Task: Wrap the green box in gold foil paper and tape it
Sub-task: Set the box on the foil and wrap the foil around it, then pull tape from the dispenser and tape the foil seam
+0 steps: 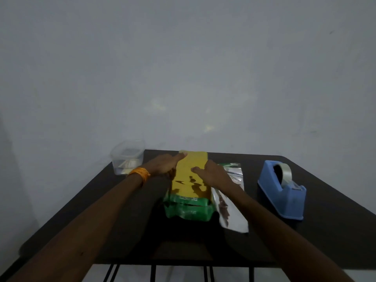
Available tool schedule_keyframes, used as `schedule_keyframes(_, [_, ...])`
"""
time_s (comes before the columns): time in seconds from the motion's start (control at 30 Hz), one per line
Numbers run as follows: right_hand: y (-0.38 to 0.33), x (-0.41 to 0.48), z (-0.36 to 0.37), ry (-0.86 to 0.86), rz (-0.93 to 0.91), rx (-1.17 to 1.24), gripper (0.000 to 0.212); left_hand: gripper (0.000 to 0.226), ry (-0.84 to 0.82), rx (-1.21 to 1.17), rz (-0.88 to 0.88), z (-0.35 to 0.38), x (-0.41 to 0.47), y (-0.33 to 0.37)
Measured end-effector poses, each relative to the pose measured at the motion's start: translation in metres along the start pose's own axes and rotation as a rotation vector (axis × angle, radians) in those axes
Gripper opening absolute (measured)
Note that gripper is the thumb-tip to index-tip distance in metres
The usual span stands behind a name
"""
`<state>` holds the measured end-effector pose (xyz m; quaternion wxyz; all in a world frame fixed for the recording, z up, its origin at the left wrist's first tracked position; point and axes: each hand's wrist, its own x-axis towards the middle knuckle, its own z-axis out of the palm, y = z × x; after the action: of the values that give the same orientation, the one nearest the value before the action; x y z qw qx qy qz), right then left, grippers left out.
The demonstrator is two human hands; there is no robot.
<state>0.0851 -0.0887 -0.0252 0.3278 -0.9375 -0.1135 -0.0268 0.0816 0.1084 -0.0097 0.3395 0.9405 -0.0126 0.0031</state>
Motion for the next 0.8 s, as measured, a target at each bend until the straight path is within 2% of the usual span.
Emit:
schedule_keyframes(0.17, [-0.007, 0.007, 0.001, -0.154, 0.073, -0.217, 0.134, 0.086, -0.139, -0.242, -0.030, -0.002, -0.022, -0.003])
schedule_keyframes(0.27, [-0.013, 0.007, 0.000, -0.229, 0.108, -0.335, 0.150, 0.091, -0.158, -0.287, -0.017, -0.001, -0.027, -0.005])
schedule_keyframes(0.37, [-0.018, 0.007, 0.000, -0.261, 0.094, -0.395, 0.144, 0.091, -0.122, -0.270, 0.003, -0.001, -0.030, -0.004])
schedule_keyframes(0.4, [-0.019, 0.005, -0.003, -0.276, 0.056, -0.423, 0.135, 0.090, -0.088, -0.265, 0.014, -0.001, -0.031, -0.004])
schedule_keyframes(0.47, [-0.019, 0.000, -0.013, -0.314, -0.056, -0.473, 0.102, 0.085, 0.004, -0.246, 0.049, -0.004, -0.033, -0.003])
schedule_keyframes(0.53, [-0.018, -0.005, -0.026, -0.415, -0.111, -0.433, 0.079, 0.079, 0.104, -0.226, 0.094, -0.007, -0.035, -0.003])
schedule_keyframes(0.63, [-0.016, -0.009, -0.042, -0.574, -0.182, -0.335, 0.077, 0.069, 0.254, -0.203, 0.175, -0.009, -0.038, 0.001])
schedule_keyframes(0.8, [-0.018, -0.010, -0.051, -0.659, -0.280, -0.364, 0.092, 0.056, 0.375, -0.177, 0.258, -0.007, -0.039, 0.007])
